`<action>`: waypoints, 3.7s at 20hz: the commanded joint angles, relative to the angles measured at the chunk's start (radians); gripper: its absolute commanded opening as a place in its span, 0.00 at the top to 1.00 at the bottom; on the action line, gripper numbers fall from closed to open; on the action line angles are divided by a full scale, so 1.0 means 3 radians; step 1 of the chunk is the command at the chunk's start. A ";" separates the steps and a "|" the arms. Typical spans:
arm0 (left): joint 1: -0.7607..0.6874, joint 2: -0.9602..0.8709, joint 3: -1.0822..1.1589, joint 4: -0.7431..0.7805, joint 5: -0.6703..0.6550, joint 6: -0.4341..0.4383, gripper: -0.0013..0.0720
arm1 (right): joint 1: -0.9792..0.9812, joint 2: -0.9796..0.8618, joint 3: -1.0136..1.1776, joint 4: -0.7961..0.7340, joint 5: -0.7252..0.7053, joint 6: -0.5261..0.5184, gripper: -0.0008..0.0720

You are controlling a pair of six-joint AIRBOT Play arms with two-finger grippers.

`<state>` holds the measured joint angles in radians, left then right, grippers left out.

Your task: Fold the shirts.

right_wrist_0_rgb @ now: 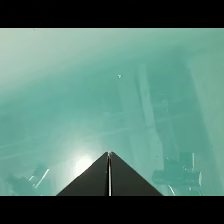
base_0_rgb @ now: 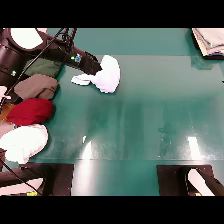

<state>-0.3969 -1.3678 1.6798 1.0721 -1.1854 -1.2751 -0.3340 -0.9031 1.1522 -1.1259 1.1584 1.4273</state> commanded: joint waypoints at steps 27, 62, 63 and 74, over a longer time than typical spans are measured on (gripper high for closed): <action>0.0446 -0.1390 0.0000 -0.0097 0.1208 -0.0211 0.05 | 0.0005 0.0001 0.0003 0.0032 -0.0074 0.0003 0.97; -0.0425 -0.0169 -0.0542 -0.0413 -0.0032 0.0053 0.13 | 0.1049 -0.0284 0.1319 0.0193 0.0239 -0.0134 0.97; -0.0275 -0.0167 -0.0483 -0.0413 -0.0123 0.0051 0.16 | 0.1054 -0.0300 0.1319 0.0195 0.0243 -0.0134 0.97; 0.0777 -0.0627 -0.1443 -0.1301 0.0313 0.0404 0.16 | 0.1052 -0.0332 0.1319 0.0195 0.0272 -0.0134 0.97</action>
<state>-0.1825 -1.4792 1.3369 0.8444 -1.1610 -1.2270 -0.0196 -1.0016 1.5467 -1.0679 1.2377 1.3865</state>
